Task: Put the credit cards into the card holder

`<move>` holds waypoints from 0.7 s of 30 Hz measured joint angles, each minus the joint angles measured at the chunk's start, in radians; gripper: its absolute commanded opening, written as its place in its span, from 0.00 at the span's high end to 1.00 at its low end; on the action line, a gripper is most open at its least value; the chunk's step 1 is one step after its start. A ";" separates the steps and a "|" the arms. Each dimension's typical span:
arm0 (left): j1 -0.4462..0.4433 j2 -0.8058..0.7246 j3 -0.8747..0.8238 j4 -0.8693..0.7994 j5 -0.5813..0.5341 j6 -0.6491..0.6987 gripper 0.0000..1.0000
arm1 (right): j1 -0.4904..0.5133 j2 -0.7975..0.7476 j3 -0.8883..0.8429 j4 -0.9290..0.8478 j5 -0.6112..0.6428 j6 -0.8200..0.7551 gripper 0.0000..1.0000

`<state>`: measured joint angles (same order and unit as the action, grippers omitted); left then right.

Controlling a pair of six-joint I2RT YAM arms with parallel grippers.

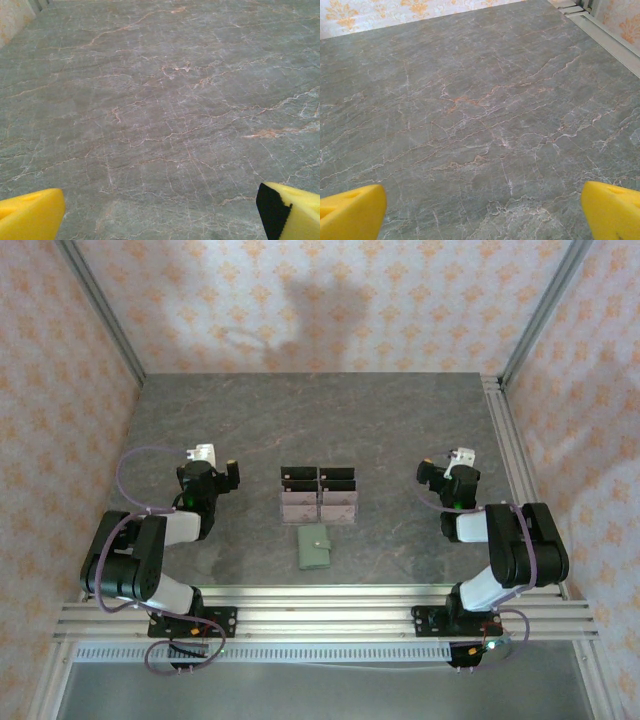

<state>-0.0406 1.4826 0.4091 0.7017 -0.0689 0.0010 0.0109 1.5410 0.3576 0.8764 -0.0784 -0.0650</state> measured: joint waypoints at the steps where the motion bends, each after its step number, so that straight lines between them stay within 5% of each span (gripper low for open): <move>1: 0.000 0.000 0.000 0.000 0.000 0.000 0.00 | 0.000 0.000 0.000 0.000 0.000 0.000 0.01; 21: 0.000 0.000 0.003 0.000 0.000 0.000 0.02 | 0.002 0.007 0.020 -0.002 0.083 0.012 0.01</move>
<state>-0.0406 1.4826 0.4118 0.7013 -0.0689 0.0010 0.0124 1.5482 0.3779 0.8749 0.0048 -0.0528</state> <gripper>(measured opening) 0.998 0.994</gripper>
